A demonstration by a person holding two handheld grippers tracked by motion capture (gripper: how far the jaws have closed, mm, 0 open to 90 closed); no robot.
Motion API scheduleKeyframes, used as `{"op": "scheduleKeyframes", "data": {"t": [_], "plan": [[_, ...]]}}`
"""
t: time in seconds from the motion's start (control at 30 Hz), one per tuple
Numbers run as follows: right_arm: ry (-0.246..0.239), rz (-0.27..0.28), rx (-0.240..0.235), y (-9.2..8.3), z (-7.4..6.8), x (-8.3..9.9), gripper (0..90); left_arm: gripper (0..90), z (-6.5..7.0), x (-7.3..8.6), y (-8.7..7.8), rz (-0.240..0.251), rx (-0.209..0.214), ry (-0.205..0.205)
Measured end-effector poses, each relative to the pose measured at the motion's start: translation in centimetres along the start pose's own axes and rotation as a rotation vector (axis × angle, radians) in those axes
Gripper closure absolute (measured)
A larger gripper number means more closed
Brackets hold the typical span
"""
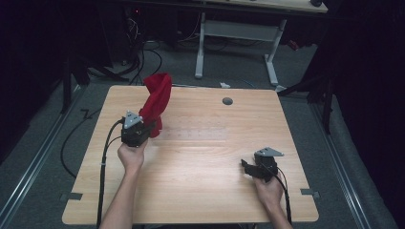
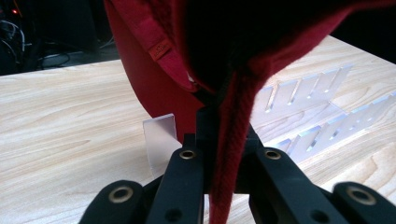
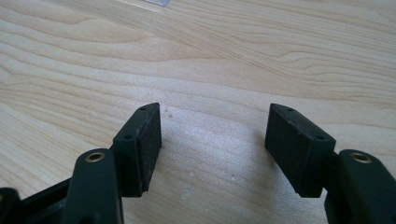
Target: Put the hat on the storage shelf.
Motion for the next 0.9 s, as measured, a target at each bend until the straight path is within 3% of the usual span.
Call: {"op": "scheduleKeyframes", "data": {"t": [0.37,0.9], "plan": [[-0.002,0.002,-0.002,0.0,0.0,0.0,36.4,85.1,-0.4,0.1,-0.3,0.002,0.013,-0.029],[-0.010,0.003,-0.005,0.0,0.0,0.0,36.3,83.2,-0.9,0.8,-1.4,-0.049,-0.026,-0.063]]}}
Point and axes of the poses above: each handheld gripper's, and its own axes: y roughly forward along the jaws, x roughly out of its underside, z roughly to its right, the point moved 5 cm from there along y, roughly forward along the jaws, and after that the axes turned 7 degrees about -y, right-handed, at the moved point
